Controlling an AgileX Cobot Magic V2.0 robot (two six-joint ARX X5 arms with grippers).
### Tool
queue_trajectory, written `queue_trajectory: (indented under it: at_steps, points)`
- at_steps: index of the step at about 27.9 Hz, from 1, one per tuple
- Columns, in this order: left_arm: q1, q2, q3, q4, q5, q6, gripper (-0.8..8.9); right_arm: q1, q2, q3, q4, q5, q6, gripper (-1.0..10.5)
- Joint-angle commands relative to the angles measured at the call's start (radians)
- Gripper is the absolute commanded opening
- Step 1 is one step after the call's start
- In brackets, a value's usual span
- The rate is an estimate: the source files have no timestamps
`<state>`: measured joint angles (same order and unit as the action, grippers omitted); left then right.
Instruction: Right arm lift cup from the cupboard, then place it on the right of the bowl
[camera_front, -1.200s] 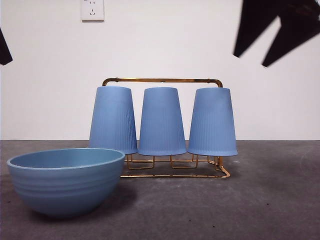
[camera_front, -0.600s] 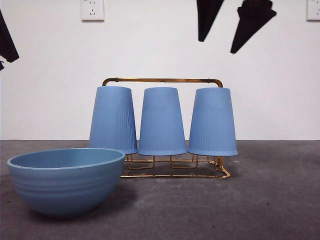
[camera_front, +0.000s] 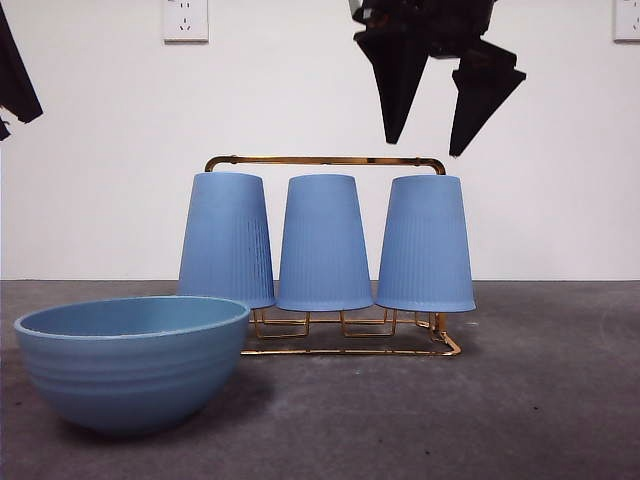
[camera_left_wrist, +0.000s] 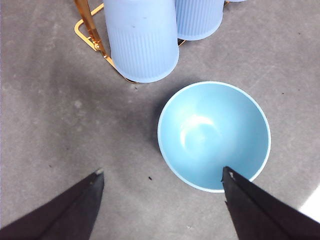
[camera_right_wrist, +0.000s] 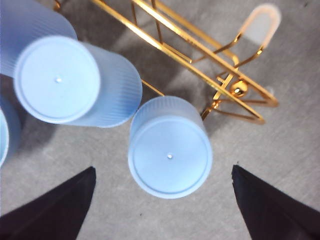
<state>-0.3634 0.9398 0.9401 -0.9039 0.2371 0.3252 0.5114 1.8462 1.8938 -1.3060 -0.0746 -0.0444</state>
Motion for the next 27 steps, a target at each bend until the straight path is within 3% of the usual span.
queue_trajectory:
  at_steps: [1,13,19,27]
  points:
    - [-0.005,0.007,0.020,0.008,-0.001,-0.001,3.80,0.008,0.042,0.024,-0.005,0.004,0.011,4.4]
    - [-0.005,0.007,0.020,0.008,-0.001,-0.001,3.79,0.008,0.117,0.017,-0.006,0.004,0.011,4.4]
    - [-0.005,0.007,0.020,0.008,-0.001,-0.001,3.79,0.008,0.121,0.017,-0.008,0.004,0.011,2.7]
    - [-0.005,0.007,0.020,0.007,-0.001,-0.001,3.79,0.008,0.105,0.019,-0.014,0.005,0.011,2.6]
